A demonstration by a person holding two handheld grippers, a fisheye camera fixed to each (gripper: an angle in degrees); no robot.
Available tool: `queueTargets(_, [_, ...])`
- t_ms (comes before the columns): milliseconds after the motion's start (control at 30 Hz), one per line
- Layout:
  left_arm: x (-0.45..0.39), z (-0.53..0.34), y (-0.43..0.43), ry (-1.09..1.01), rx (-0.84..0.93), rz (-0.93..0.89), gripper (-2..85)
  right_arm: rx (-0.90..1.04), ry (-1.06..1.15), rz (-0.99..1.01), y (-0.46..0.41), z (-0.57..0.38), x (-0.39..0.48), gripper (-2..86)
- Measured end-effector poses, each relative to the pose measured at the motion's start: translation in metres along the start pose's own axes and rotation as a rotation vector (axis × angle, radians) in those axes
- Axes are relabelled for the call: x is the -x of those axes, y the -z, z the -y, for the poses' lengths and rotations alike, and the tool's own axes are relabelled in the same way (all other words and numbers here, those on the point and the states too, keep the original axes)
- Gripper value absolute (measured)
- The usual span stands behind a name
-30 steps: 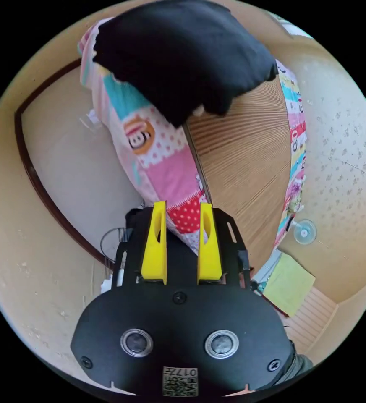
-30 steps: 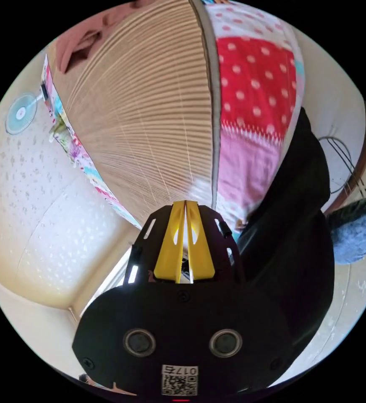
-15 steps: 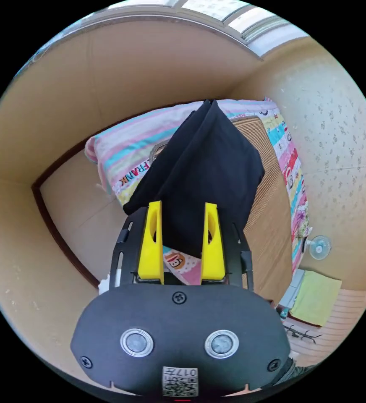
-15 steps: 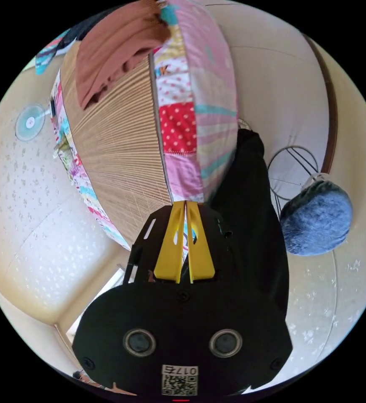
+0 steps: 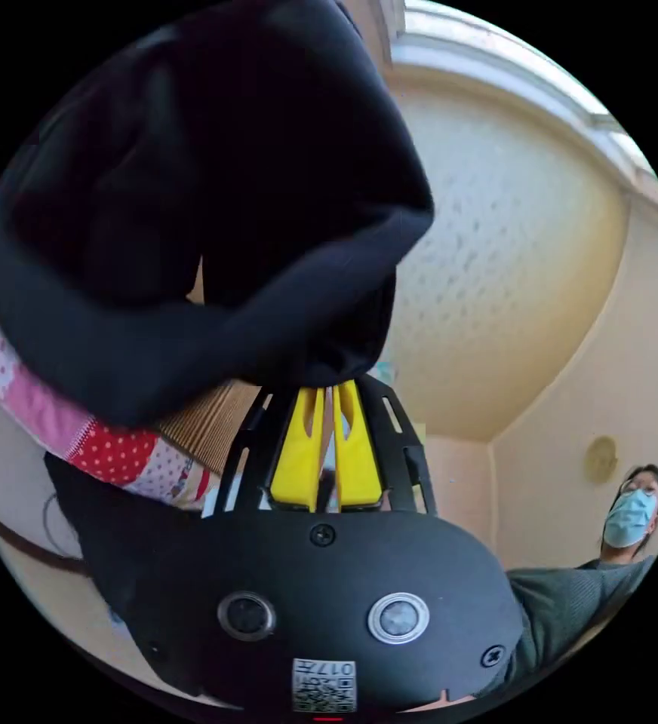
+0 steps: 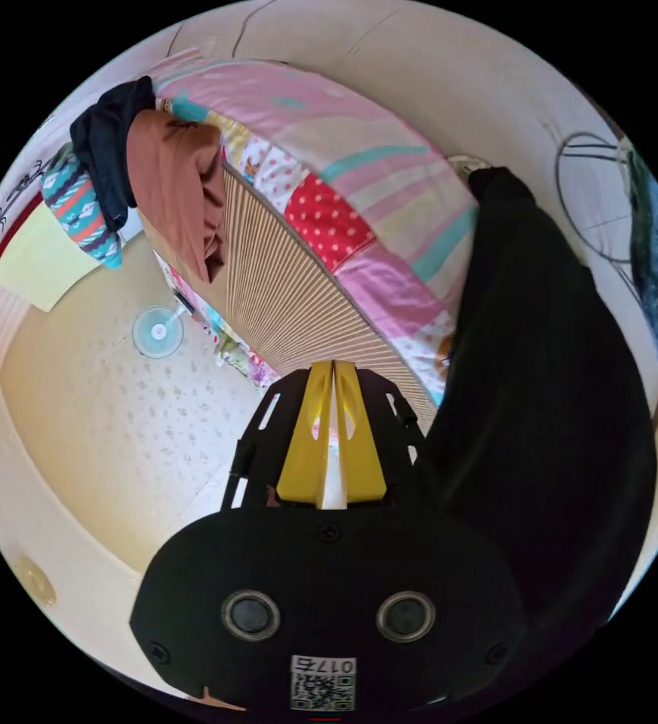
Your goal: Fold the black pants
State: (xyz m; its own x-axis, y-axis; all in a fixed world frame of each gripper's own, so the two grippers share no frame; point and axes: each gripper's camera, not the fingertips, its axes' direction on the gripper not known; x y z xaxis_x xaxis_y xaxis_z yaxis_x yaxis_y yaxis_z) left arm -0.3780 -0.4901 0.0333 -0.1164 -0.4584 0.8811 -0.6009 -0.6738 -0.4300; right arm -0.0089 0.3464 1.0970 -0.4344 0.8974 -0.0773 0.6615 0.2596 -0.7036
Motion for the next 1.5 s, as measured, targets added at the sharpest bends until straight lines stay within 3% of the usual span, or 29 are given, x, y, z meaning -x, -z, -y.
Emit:
queueTargets(67, [-0.025,0.014,-0.076,-0.109,0.491,0.028,-0.3,0.072,0.053,-0.007,-0.032,0.008,0.013,0.3])
queueTargets(133, [-0.045,0.006,-0.112,-0.201,0.711,0.070,0.7,0.140,0.115,-0.057,-0.056,0.015,0.027,0.3])
queueTargets(200, [-0.055,0.002,-0.118,-0.251,0.704,0.230,3.1,0.214,0.186,-0.120,-0.079,0.020,0.042,0.3])
queueTargets(300, [-0.033,0.011,-0.100,-0.120,0.589,0.378,8.1,0.333,0.304,-0.208,-0.110,0.029,0.064,0.3])
queueTargets(333, [-0.010,0.015,-0.086,0.019,0.517,0.384,11.3,0.371,0.343,-0.239,-0.118,0.033,0.071,0.3])
queueTargets(467, [0.077,0.012,-0.042,0.497,0.233,0.213,17.8,0.462,0.416,-0.305,-0.129,0.053,0.079,0.3])
queueTargets(567, [0.120,0.006,-0.024,0.698,0.031,0.177,20.9,0.486,0.433,-0.236,-0.127,0.070,0.072,0.3])
queueTargets(667, [0.146,0.003,-0.012,0.734,-0.195,0.146,18.6,0.463,0.370,-0.145,-0.123,0.088,0.058,0.3])
queueTargets(833, [0.160,-0.015,-0.042,0.840,-0.326,-0.067,7.5,0.388,0.318,0.153,-0.129,0.108,0.042,0.4])
queueTargets(933, [0.139,-0.010,-0.083,0.712,-0.234,-0.353,6.6,0.459,0.314,0.270,-0.160,0.112,0.041,0.6])
queueTargets(1033, [0.104,-0.001,-0.129,0.545,-0.021,-0.521,6.3,0.698,0.424,0.130,-0.210,0.106,0.063,1.4])
queueTargets(1167, [0.017,-0.009,-0.192,0.107,0.347,-0.377,6.1,1.013,0.715,-0.347,-0.281,0.069,0.098,4.8])
queueTargets(1233, [-0.024,-0.031,-0.224,-0.101,0.523,-0.269,6.0,1.095,0.805,-0.453,-0.302,0.053,0.101,12.8])
queueTargets(1300, [-0.064,-0.066,-0.256,-0.322,0.676,-0.155,6.0,1.177,0.778,-0.428,-0.318,0.047,0.095,23.5])
queueTargets(1367, [-0.106,-0.129,-0.301,-0.583,0.865,-0.043,6.1,1.380,0.605,-0.218,-0.339,0.044,0.072,30.9])
queueTargets(1500, [-0.134,-0.229,-0.364,-0.843,1.086,0.046,6.4,1.637,0.361,0.154,-0.349,0.038,0.046,29.2])
